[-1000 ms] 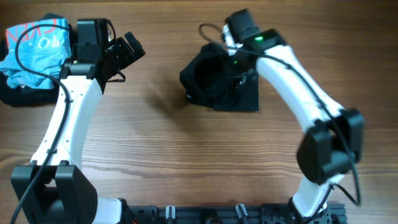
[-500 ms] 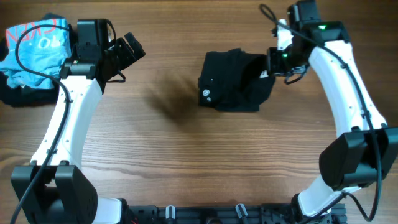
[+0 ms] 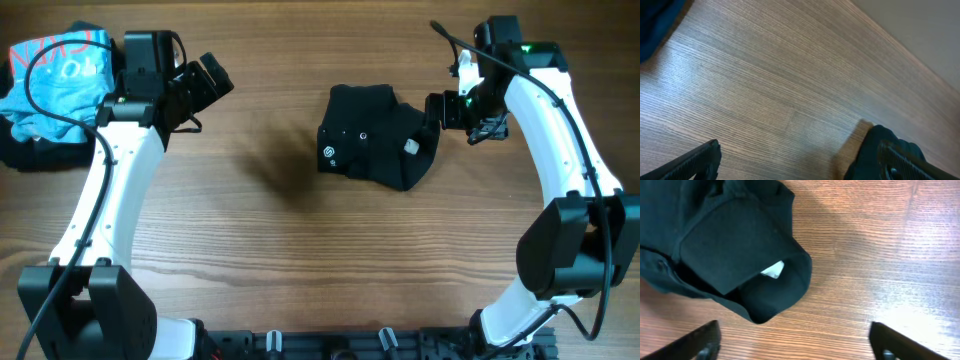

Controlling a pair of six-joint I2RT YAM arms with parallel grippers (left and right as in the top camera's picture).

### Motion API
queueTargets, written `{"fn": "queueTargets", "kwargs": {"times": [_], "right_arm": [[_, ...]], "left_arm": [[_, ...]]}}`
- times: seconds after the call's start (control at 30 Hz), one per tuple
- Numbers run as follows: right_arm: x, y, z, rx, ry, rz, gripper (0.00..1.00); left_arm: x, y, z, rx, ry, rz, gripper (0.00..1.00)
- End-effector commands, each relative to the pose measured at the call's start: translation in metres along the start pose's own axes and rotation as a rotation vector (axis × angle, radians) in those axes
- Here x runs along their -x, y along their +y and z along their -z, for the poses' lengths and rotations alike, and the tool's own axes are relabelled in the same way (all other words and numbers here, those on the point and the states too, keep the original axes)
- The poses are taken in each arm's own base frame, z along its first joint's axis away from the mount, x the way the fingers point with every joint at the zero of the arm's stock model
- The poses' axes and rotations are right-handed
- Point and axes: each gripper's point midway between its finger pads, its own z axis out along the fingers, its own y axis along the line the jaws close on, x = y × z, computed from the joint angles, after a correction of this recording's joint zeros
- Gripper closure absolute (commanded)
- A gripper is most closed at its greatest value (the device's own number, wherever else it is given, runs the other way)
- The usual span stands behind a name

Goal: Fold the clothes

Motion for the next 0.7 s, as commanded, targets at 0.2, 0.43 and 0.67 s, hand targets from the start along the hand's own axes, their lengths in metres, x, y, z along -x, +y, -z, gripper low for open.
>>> {"fn": "queueTargets", "kwargs": {"times": [0.2, 0.43, 0.67], "right_arm": [[0.026, 0.069, 0.003, 0.219, -0.11, 0.186, 0.87], [0.045, 0.107, -0.011, 0.217, -0.197, 0.219, 0.95], [0.05, 0.097, -0.071, 0.174, -0.109, 0.168, 0.96]], "left_arm": [[0.005, -0.004, 0.006, 0.002, -0.024, -0.106, 0.0], [0.011, 0.003, 0.007, 0.018, -0.04, -0.106, 0.0], [0.011, 0.003, 0.007, 0.021, -0.04, -0.116, 0.0]]}}
